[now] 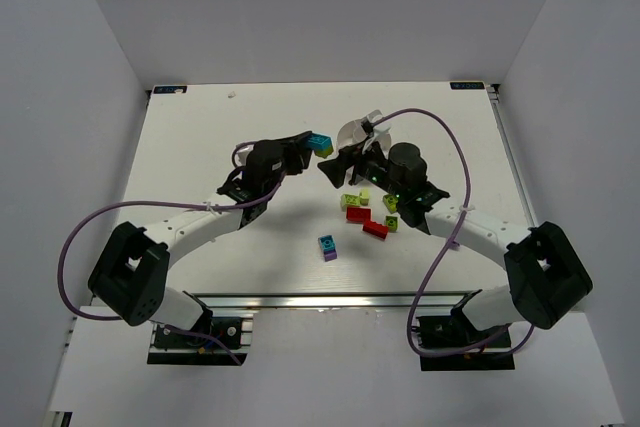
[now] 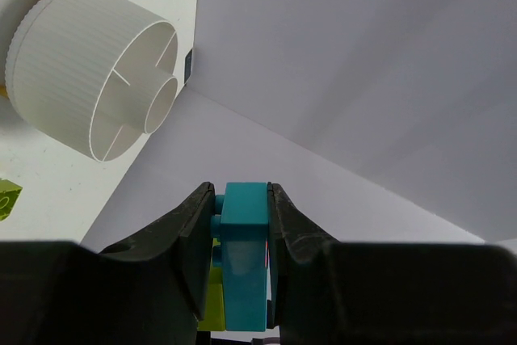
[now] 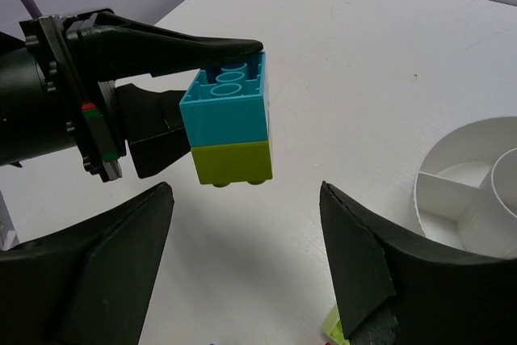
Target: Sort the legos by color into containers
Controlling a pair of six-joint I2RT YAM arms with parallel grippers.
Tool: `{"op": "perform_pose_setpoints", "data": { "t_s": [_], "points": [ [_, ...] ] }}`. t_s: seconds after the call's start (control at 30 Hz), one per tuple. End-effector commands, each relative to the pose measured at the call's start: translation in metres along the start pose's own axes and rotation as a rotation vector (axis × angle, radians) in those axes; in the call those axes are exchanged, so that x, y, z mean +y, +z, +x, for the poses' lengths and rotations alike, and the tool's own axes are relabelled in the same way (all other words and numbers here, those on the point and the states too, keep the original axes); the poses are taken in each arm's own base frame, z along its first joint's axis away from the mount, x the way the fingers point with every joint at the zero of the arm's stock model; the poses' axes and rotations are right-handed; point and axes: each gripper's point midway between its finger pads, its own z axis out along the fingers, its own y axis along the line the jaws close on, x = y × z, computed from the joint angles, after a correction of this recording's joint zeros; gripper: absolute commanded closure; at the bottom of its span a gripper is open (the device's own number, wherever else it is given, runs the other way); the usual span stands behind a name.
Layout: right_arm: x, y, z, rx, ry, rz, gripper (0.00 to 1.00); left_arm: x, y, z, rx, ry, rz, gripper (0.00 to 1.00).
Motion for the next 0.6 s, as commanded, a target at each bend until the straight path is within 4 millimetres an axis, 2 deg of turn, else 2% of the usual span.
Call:
{"op": "perform_pose_setpoints", "data": {
  "t_s": [0.0, 0.37, 0.47, 0.57],
  "points": [
    [0.0082, 0.0083, -0.0406, -0.127, -0.035, -0.021, 0.22, -0.024, -0.0039, 0.0104, 0.016, -0.05, 0.06, 1.0],
    [0.005, 0.0156, -0.0429, -0.171, -0.089, -0.027, 0.27, -0.0187, -0.0052, 0.0133, 0.024, -0.062, 0.054, 1.0],
    [0.0045, 0.0161, -0.0431, -0.186, -0.106, -0.032, 0.31, -0.018, -0.0051, 0.0136, 0.024, -0.063, 0.055, 1.0],
    [0.0038, 0.0177, -0.0402, -0.18, -0.113, -0.035, 0.4, -0.0174, -0.0048, 0.0139, 0.027, -0.066, 0.053, 1.0]
  ]
}}
